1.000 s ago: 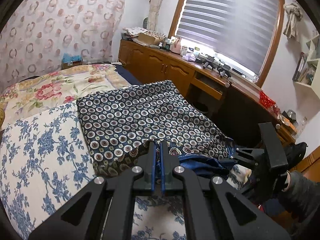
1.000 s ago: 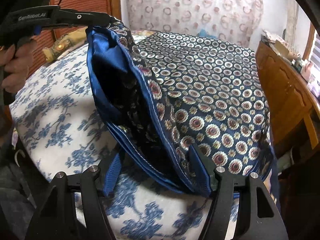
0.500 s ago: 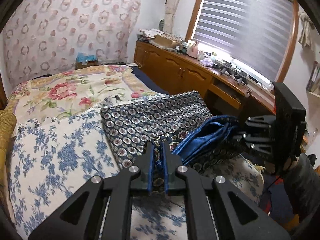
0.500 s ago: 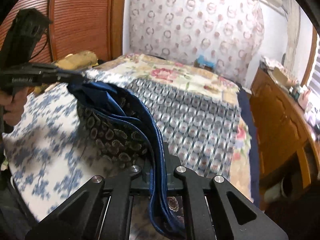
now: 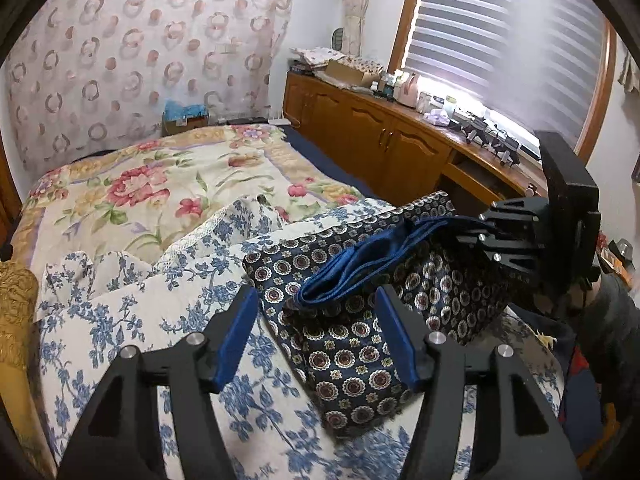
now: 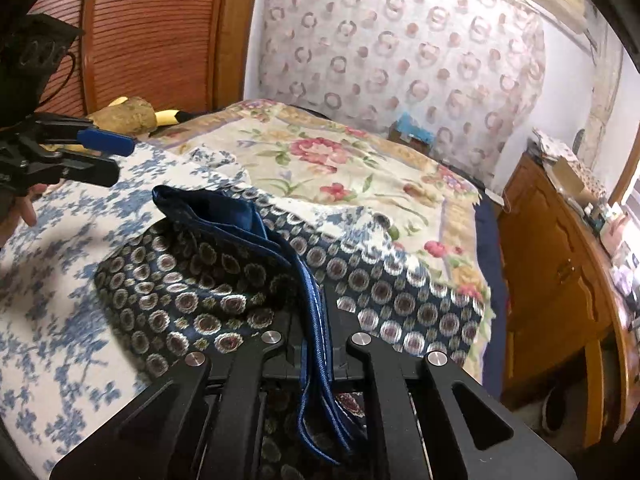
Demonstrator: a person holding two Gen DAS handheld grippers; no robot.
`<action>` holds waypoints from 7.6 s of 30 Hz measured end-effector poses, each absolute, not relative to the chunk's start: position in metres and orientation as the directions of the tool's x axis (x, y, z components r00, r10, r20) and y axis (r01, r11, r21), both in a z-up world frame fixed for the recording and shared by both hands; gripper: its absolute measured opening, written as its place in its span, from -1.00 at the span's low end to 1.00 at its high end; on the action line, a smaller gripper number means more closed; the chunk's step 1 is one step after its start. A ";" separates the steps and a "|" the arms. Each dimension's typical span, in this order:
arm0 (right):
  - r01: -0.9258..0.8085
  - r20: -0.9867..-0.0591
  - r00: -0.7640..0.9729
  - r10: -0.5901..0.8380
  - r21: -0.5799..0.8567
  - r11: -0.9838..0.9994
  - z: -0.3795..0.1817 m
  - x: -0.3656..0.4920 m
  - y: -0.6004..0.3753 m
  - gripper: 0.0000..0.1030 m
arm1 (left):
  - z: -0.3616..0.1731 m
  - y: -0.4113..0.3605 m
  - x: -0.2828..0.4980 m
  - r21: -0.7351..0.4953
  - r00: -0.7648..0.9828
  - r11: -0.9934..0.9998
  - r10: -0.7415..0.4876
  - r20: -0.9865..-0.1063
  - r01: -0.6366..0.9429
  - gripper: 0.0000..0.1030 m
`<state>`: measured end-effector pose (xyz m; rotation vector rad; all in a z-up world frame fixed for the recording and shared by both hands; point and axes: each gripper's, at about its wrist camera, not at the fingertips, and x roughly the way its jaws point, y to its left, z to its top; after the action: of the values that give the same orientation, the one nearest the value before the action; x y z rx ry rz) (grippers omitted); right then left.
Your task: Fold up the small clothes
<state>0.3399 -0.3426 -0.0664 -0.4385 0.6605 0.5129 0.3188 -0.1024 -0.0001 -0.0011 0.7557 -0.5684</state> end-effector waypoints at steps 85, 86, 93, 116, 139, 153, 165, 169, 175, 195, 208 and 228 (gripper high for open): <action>-0.457 -0.563 0.738 0.372 -0.012 0.889 -0.018 0.328 -0.364 -0.82 | 0.047 -0.069 0.302 -0.240 0.669 0.841 -0.534 -0.517 0.485 -0.96; -0.473 -0.557 0.736 0.385 -0.016 0.881 -0.013 0.327 -0.355 -0.83 | 0.050 -0.061 0.297 -0.231 0.681 0.848 -0.523 -0.513 0.477 -0.96; -0.589 -0.523 0.706 0.478 -0.058 0.806 0.011 0.325 -0.282 -0.83 | 0.067 0.018 0.252 -0.216 0.772 0.902 -0.432 -0.466 0.374 -0.96; -0.890 -0.566 0.452 0.690 -0.241 0.386 0.016 0.374 0.082 -0.83 | -0.012 0.249 0.177 -0.334 0.891 0.938 -0.072 -0.449 -0.093 -0.96; -0.881 -0.533 0.444 0.720 -0.115 0.459 -0.007 0.393 0.103 0.00 | -0.008 0.250 0.164 -0.191 0.882 0.961 0.094 -0.462 -0.202 0.19; -0.876 -0.648 0.372 0.664 -0.007 0.483 -0.070 0.410 0.107 0.12 | -0.059 0.235 0.220 -0.119 0.777 0.970 0.094 -0.623 -0.213 0.19; -0.854 -0.670 0.386 0.634 -0.001 0.520 -0.081 0.409 0.116 0.26 | -0.074 0.231 0.224 -0.124 0.753 0.967 0.089 -0.652 -0.222 0.19; -0.848 -0.668 0.395 0.630 -0.002 0.529 -0.075 0.400 0.107 0.27 | -0.068 0.230 0.217 -0.127 0.760 0.969 0.082 -0.645 -0.212 0.19; -0.854 -0.669 0.381 0.638 0.011 0.521 -0.069 0.380 0.098 0.36 | -0.059 0.228 0.197 -0.123 0.786 0.969 0.094 -0.611 -0.212 0.20; -0.856 -0.636 0.384 0.670 0.028 0.516 -0.063 0.317 0.076 0.72 | -0.033 0.218 0.137 -0.063 0.816 0.968 0.168 -0.553 -0.242 0.39; -0.837 -0.592 0.429 0.683 0.024 0.546 -0.052 0.283 0.048 0.76 | -0.032 0.205 0.119 -0.059 0.825 0.968 0.173 -0.539 -0.242 0.39; -0.794 -0.558 0.497 0.665 0.018 0.608 -0.046 0.225 -0.018 0.76 | -0.034 0.169 0.090 -0.049 0.837 0.980 0.139 -0.530 -0.194 0.40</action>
<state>0.2254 -0.0185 -0.0456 -0.2555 0.5575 0.8950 0.0898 0.1687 -0.0345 -0.1026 0.5525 0.1768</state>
